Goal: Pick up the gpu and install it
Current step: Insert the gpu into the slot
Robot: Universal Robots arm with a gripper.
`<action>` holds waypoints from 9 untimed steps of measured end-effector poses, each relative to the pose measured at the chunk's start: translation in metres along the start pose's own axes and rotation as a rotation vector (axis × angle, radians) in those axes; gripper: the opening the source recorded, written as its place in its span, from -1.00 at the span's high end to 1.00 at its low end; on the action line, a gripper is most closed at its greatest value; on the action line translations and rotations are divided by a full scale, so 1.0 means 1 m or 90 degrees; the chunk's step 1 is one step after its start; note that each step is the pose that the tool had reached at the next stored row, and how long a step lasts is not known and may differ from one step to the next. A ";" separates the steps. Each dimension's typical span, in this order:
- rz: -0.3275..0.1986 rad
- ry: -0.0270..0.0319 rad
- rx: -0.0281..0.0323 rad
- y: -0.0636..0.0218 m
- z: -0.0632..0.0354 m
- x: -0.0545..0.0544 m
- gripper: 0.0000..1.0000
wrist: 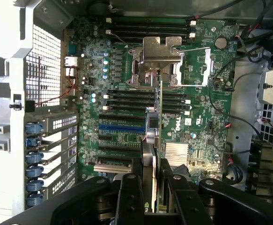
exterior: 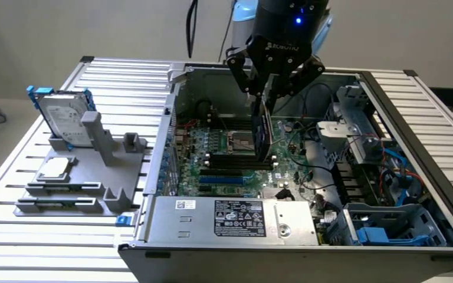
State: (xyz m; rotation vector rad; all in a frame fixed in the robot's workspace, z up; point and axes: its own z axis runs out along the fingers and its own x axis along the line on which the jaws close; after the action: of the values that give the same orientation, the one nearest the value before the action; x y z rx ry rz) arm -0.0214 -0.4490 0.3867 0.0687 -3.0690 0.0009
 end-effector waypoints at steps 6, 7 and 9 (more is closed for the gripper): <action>-0.022 -0.0072 0.0025 0.0026 0.0029 0.000 0.48; -0.034 -0.0072 0.0034 0.0026 0.0035 0.000 0.48; -0.057 -0.0072 0.0049 0.0026 0.0051 -0.001 0.48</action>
State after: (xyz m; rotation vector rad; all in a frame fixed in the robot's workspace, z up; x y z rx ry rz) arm -0.0214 -0.4464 0.3816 0.2069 -3.0742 0.0075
